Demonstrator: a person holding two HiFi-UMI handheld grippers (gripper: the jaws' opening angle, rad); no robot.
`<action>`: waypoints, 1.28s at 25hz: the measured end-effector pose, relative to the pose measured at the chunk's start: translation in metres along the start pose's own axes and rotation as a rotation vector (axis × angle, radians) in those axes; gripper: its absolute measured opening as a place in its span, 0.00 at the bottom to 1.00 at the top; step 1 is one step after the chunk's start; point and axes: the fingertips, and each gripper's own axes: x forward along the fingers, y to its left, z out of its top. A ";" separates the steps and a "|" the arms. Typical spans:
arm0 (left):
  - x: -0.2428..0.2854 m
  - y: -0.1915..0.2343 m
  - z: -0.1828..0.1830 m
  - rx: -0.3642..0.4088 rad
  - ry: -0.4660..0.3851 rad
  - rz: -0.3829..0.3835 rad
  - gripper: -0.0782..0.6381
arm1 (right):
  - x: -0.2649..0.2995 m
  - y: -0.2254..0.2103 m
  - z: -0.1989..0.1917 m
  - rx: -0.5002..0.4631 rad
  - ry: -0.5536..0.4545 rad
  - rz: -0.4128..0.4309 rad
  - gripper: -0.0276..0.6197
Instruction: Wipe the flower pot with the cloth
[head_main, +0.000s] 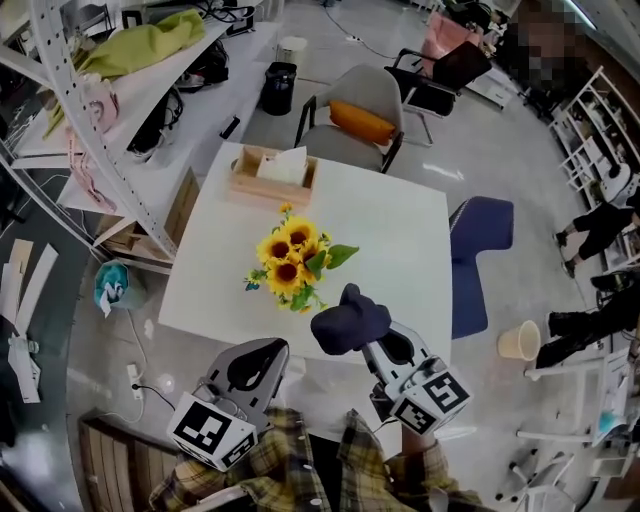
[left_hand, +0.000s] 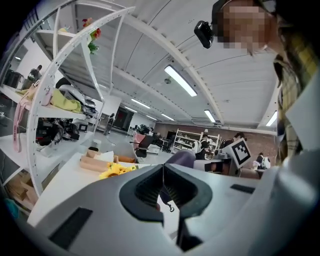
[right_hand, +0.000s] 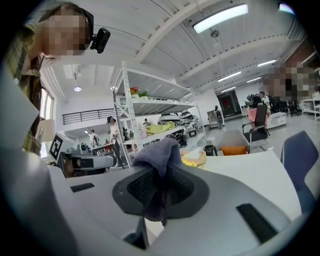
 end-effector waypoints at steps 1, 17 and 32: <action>0.008 0.005 0.005 0.006 -0.005 0.007 0.13 | 0.004 -0.009 0.006 -0.004 -0.003 0.000 0.09; 0.063 0.068 0.029 0.013 -0.009 0.105 0.13 | 0.030 -0.103 0.032 0.016 0.010 -0.077 0.09; 0.062 0.115 -0.051 -0.056 0.163 0.156 0.13 | 0.068 -0.131 -0.041 0.156 0.157 -0.095 0.09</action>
